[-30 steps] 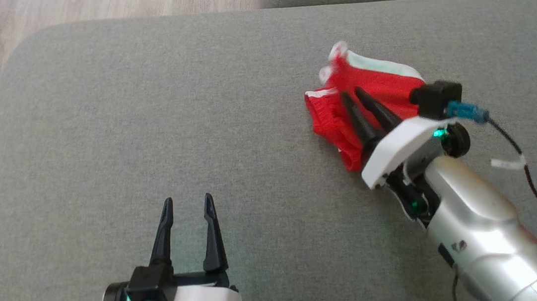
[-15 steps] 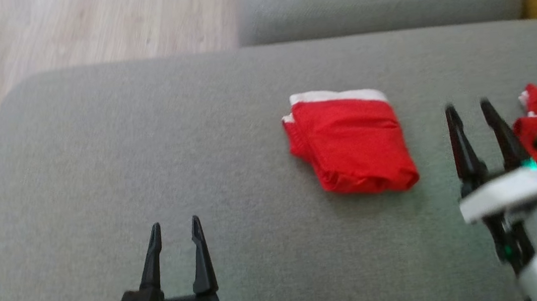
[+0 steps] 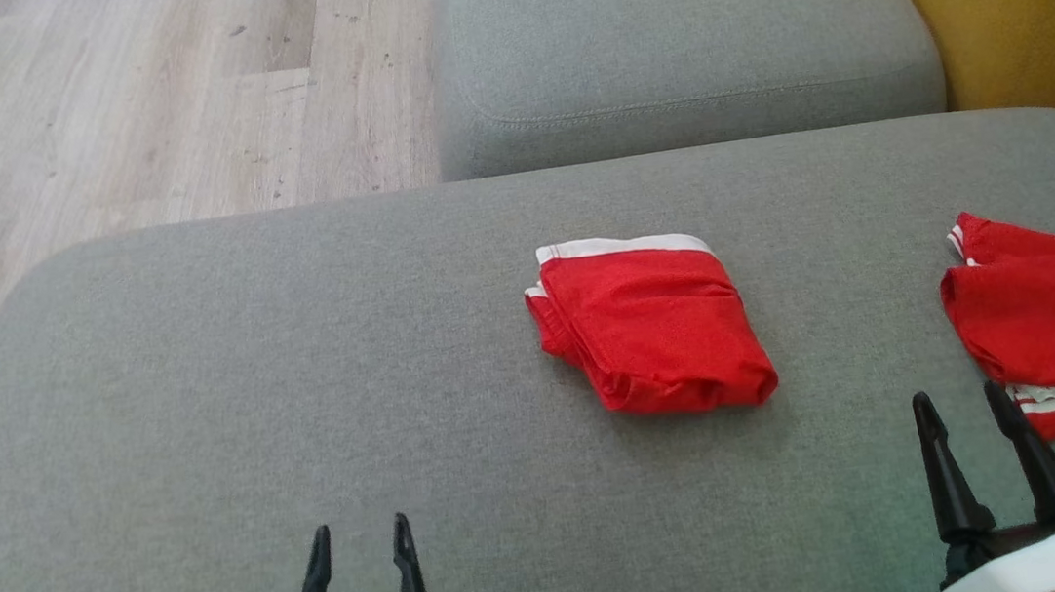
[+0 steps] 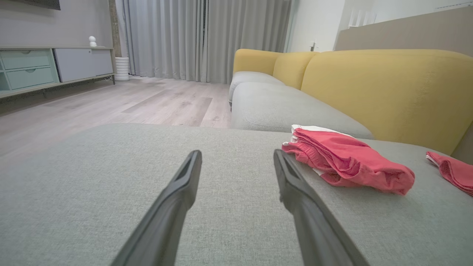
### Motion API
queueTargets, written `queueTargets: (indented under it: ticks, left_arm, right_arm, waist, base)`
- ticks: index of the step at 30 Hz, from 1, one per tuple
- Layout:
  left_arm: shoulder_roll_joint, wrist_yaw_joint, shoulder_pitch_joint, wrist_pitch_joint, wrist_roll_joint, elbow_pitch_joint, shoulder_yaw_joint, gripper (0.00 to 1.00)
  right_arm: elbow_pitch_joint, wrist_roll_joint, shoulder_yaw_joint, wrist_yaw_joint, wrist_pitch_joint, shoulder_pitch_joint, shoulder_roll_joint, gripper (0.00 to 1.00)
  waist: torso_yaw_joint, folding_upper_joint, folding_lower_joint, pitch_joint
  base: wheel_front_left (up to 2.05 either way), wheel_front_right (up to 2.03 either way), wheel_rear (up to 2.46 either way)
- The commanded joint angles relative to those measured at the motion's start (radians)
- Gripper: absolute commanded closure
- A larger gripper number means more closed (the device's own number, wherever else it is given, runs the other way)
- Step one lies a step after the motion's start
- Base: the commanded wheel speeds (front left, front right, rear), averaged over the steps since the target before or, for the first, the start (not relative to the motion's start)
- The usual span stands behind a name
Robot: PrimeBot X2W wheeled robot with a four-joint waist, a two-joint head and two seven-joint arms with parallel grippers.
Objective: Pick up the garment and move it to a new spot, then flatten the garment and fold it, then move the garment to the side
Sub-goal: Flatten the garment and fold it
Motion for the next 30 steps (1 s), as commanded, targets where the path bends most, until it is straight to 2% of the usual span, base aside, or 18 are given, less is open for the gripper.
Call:
queueTargets:
  ticks: [1, 30]
  left_arm:
    - [-0.001, -0.007, -0.04, -0.005, 0.02, -0.035, 0.018, 0.0]
    - [-0.001, -0.003, -0.058, -0.005, 0.032, -0.035, 0.008, 0.0]
  right_arm:
    - [-0.043, -0.01, 0.012, -0.001, -0.012, -0.046, -0.011, 0.0]
    - [-0.038, -0.028, 0.024, -0.001, -0.012, -0.026, -0.007, 0.0]
  waist:
    - [-0.001, -0.0001, 0.0001, -0.002]
    - [0.014, -0.0001, 0.0001, 0.007]
  base:
    - [0.0, 0.0, 0.0]
    - [0.0, 0.0, 0.0]
